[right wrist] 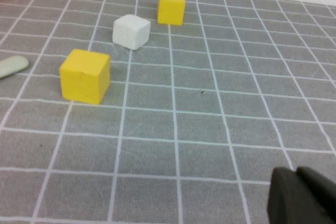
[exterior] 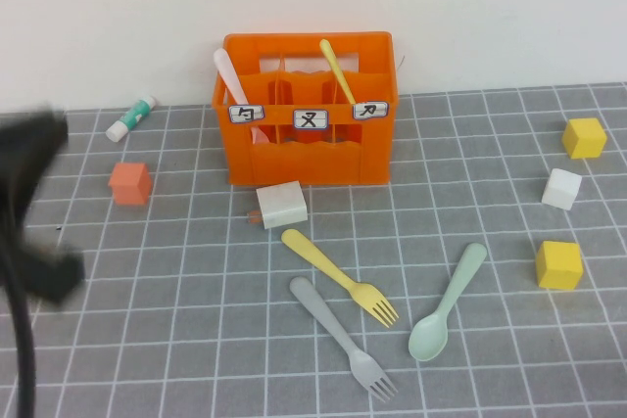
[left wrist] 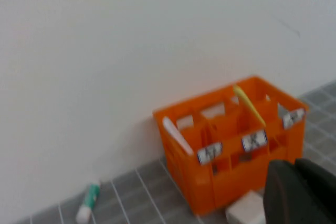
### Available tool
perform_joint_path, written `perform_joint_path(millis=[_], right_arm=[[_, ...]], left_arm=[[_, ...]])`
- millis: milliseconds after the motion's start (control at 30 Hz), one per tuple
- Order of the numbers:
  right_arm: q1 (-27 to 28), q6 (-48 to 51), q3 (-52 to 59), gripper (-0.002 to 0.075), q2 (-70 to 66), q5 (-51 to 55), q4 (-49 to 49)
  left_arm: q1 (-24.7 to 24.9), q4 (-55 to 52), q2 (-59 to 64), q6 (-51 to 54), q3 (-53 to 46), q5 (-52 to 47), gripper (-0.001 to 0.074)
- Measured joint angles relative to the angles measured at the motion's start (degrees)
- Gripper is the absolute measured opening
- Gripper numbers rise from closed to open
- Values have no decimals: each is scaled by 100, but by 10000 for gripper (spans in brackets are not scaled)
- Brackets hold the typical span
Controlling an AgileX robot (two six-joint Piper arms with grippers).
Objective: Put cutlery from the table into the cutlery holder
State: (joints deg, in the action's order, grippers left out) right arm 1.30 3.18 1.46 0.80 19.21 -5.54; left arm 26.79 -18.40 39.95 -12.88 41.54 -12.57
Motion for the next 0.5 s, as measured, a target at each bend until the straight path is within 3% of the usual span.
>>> perform_joint_path(millis=[233,500], right_arm=[[0,0,0,-3,0,0,0],[0,0,0,-3,0,0,0]], left_arm=[[0,0,-710,-130,-1454,100,1],[0,11,-1130,-773,-1754,-488,0]])
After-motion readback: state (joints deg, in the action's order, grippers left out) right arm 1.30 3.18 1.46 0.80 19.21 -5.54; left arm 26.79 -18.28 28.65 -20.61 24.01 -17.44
